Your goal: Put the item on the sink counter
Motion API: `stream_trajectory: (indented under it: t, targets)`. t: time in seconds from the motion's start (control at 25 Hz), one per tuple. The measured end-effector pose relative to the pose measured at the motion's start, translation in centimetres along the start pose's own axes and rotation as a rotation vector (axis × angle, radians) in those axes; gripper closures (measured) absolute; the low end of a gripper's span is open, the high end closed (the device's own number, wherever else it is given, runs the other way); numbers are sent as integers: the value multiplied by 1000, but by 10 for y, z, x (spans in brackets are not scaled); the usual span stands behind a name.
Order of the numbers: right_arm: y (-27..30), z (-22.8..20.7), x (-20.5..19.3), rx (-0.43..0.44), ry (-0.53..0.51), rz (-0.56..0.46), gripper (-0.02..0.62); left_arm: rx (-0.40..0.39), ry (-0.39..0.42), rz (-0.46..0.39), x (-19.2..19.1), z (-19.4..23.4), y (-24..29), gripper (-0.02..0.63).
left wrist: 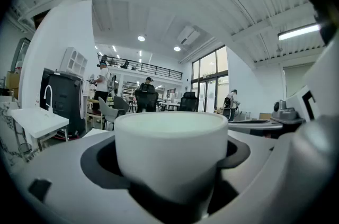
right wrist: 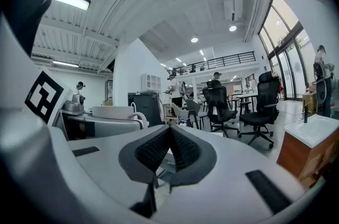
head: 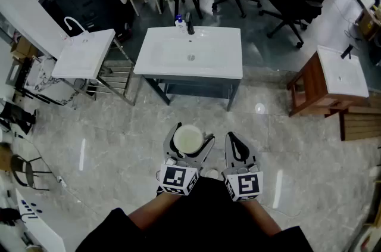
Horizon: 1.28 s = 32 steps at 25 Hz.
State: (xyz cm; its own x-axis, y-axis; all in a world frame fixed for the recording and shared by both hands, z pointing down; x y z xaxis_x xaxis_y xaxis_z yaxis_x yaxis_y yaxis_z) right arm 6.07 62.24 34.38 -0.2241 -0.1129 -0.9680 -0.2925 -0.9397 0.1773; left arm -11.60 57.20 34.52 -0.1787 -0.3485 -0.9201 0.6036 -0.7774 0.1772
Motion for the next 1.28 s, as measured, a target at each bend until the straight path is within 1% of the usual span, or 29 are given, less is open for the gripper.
stream_trajectory:
  t: [0.12,0.24,0.4,0.52,0.64,0.76,0.96,1.16,1.28]
  targets:
    - [7,-2,-8,1,-11,10,566,3,12,2,-7,4,8,153]
    - [13,-1,-13,-1,15,-1,566,6,2,-2,-10,12,14,153]
    - [18,-4,-19,-31,22,14,565,4,-17,-8,-9,24,24,153]
    - [24,-13,-21,-57,30,33,565,-14,-28,-12,-5,28,39,153]
    - [36,-21,-20,-72,10,39,565,-29,-30,-20,-3,33,56,153]
    - [60,-29,-15,-77,-21,36,565,-41,-42,-8,2,43,75,153]
    - [115,-32,7,-70,-65,7,563,-61,-19,-10,24,71,108,153]
    - [172,-53,24,-112,-35,49,564,-58,-32,-13,58,110,151,153]
    - [207,-63,32,-143,-44,64,563,-53,-36,-25,76,136,174,153]
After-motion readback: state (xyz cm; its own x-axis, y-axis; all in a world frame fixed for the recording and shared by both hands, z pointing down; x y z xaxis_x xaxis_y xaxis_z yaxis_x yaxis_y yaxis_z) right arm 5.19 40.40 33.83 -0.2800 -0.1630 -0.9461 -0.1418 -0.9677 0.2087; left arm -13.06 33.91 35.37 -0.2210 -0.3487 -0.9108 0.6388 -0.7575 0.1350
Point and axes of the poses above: the fingertips, and each gripper's own axes: y forward along the fingers, z to its left, x out of its top, the point moved 10 cm from there along -y, backward along the fingers, and after that the axes turned 15 degrees about -y, right-handed, at the moved point
